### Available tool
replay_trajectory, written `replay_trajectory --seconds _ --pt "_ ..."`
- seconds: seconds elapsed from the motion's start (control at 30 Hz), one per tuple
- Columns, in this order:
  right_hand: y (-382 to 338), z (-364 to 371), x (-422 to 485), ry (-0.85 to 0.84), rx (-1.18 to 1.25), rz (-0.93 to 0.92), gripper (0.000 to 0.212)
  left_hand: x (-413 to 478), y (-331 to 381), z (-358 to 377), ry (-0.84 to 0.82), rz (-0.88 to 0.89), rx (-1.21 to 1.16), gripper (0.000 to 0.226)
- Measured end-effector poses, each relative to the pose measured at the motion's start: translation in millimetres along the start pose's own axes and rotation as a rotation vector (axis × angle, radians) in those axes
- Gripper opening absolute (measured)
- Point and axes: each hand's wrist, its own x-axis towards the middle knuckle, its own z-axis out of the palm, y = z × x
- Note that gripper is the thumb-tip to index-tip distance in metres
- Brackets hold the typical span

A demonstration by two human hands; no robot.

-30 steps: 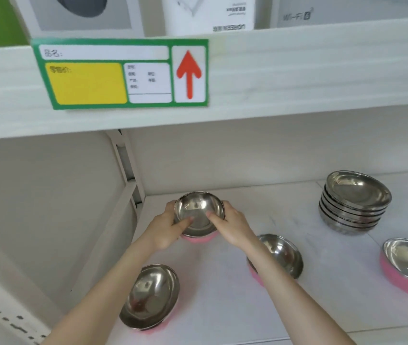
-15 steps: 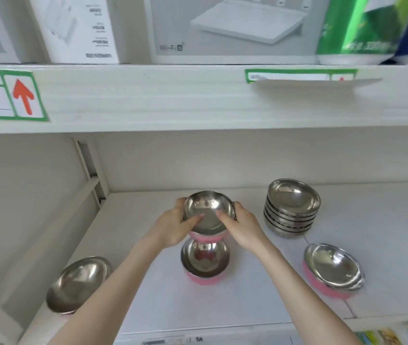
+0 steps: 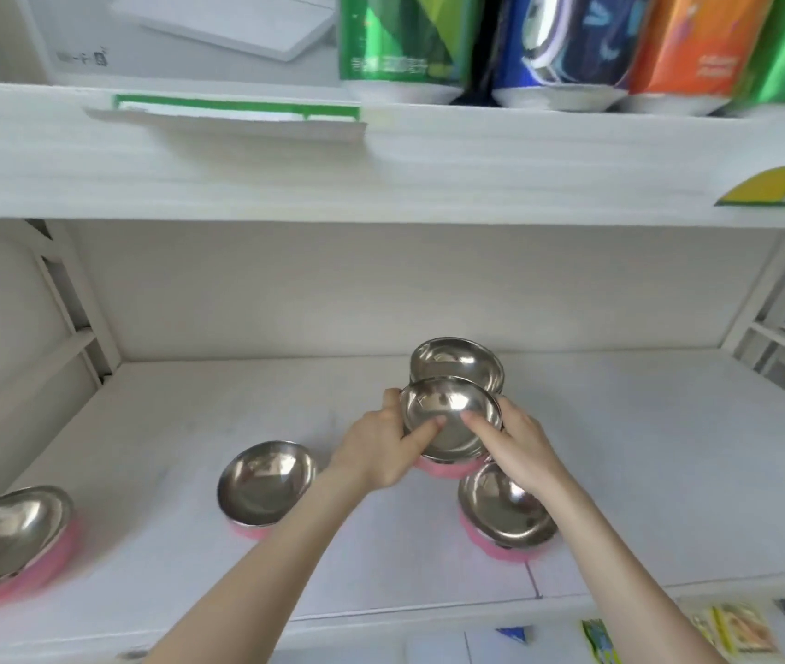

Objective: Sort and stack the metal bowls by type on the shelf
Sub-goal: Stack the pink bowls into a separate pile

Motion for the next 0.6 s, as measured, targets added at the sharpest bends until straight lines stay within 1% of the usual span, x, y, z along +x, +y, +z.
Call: replay_trajectory --seconds 0.23,0.37,0.5,0.6 --pt "57 -42 -4 -0.042 0.004 -0.001 0.024 -3 34 63 0.031 -0.007 0.144 0.07" --pt "83 -44 -8 -0.071 0.005 -0.006 0.011 -10 36 86 0.02 -0.013 0.218 0.076" --pt "101 -38 -15 -0.081 0.011 0.008 0.009 -20 31 101 0.014 -0.039 0.312 0.078" --pt "110 -33 -19 -0.07 0.022 0.012 0.006 -24 28 108 0.024 -0.024 0.403 0.079"
